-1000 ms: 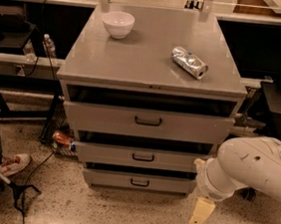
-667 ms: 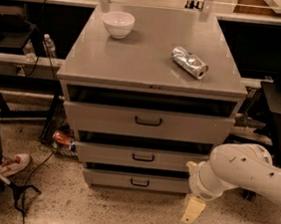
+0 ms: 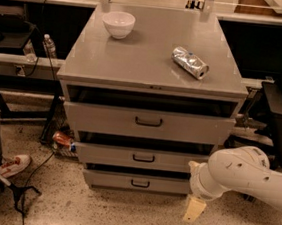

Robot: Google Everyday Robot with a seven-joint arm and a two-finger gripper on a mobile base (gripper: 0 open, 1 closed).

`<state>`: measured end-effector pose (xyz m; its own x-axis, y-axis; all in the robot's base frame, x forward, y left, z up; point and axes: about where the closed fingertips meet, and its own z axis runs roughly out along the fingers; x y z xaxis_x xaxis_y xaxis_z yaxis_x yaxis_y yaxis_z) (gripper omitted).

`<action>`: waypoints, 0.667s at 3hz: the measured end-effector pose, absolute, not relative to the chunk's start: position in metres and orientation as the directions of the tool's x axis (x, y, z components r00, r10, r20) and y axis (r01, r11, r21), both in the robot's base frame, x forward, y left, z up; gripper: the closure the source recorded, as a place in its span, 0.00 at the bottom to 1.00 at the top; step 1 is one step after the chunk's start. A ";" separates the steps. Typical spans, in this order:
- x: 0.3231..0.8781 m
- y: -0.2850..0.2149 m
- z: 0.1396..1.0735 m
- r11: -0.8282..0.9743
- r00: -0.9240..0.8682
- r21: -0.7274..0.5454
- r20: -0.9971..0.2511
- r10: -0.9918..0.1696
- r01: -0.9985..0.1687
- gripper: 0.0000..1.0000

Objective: Open middle drawer

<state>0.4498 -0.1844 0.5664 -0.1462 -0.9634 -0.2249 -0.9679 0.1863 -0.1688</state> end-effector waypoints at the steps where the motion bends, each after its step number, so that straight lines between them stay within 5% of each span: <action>1: 0.477 -0.200 0.544 0.168 -0.117 -0.242 -0.211 -0.970 -0.956 0.00; 2: 0.502 -0.210 0.508 0.170 -0.109 -0.264 -0.230 -0.967 -0.950 0.00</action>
Offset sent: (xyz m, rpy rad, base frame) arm 0.0944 -0.0422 -0.1021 0.0153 -0.1456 0.0159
